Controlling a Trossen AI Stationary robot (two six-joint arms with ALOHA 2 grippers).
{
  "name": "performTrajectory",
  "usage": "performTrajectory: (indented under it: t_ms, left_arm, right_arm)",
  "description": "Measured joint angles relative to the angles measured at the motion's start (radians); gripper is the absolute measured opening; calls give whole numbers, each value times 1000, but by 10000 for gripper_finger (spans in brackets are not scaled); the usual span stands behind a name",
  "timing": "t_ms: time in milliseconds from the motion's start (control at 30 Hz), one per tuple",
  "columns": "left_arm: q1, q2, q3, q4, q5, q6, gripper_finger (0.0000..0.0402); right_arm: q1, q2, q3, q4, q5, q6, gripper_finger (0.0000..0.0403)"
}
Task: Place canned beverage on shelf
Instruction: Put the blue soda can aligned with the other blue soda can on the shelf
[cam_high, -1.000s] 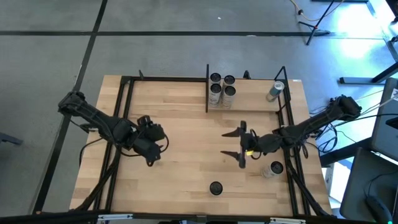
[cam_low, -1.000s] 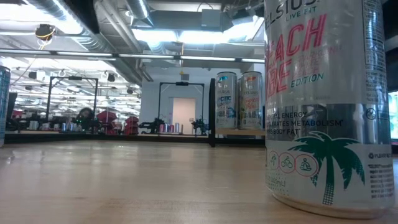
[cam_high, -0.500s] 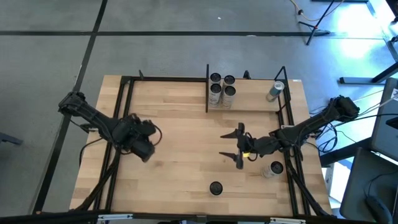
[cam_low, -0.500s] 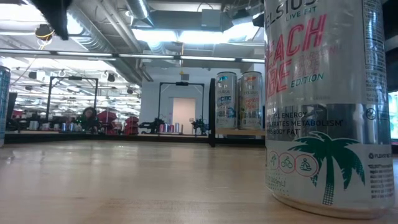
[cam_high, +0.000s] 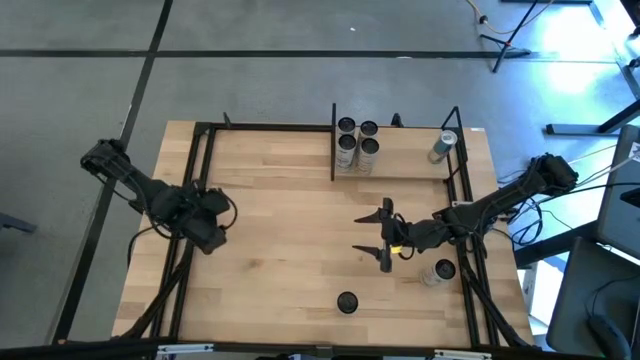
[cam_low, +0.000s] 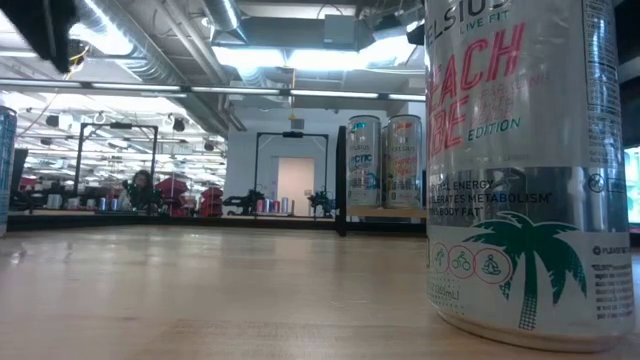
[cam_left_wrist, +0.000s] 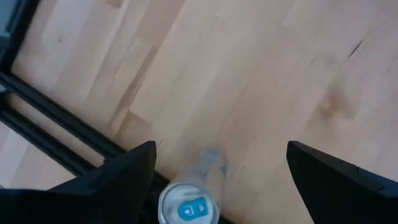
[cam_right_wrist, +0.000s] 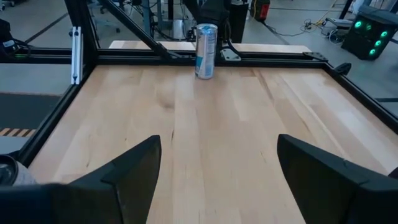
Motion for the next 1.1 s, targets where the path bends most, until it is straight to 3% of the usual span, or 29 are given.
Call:
performTrajectory:
  t_ms: [400, 900, 1100]
  left_arm:
    - [-1, -58, -145, -1, 153, -27, 350]
    - [0, -57, -163, -2, 151, -27, 350]
    - [0, -57, -246, -3, 181, -20, 350]
  right_arm:
    - [0, 0, 0, -5, 0, 6, 303]
    - [-1, 40, 0, 2, 0, 7, 303]
    - [-1, 40, 0, 4, 0, 6, 303]
